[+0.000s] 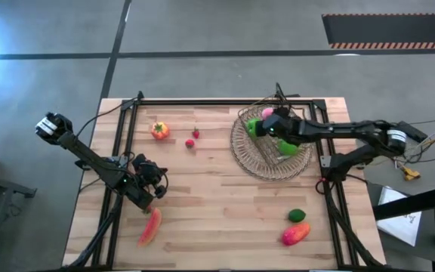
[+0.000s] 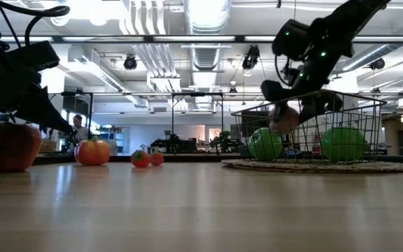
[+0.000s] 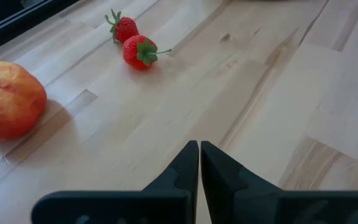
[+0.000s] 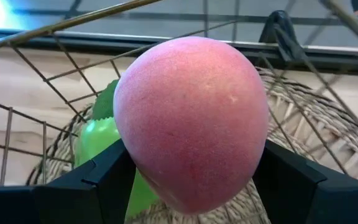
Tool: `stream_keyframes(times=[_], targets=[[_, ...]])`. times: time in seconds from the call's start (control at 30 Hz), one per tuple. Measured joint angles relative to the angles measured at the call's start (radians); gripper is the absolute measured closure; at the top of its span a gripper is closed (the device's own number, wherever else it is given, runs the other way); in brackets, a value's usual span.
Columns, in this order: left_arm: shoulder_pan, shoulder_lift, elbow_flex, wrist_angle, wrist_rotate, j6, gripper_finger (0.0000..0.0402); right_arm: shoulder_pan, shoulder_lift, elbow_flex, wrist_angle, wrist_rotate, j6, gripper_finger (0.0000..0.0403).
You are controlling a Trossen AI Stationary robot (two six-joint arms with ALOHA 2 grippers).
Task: Build produce basket
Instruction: Put the peach into the gold wire basket
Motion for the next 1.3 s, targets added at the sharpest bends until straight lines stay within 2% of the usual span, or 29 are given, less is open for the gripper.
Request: stream_keyframes(times=[0.23,0.8,1.1,1.3], targets=[[0.000,0.000,0.000,0.007,0.000,0.000,0.0400,-0.041,0.119,0.077,-0.110,0.003,-0.012,0.0139],[0.001,0.000,0.000,0.015,0.000,0.000,0.0400,-0.048,0.265,0.081,-0.106,0.003,0.021,0.0136],[0.001,0.000,0.000,0.018,0.001,0.000,0.0400,-0.048,0.280,0.081,-0.107,0.002,0.012,0.0094],[0.001,0.000,0.000,0.023,0.001,0.000,0.0400,-0.047,0.245,0.079,-0.137,-0.017,-0.018,0.0071]])
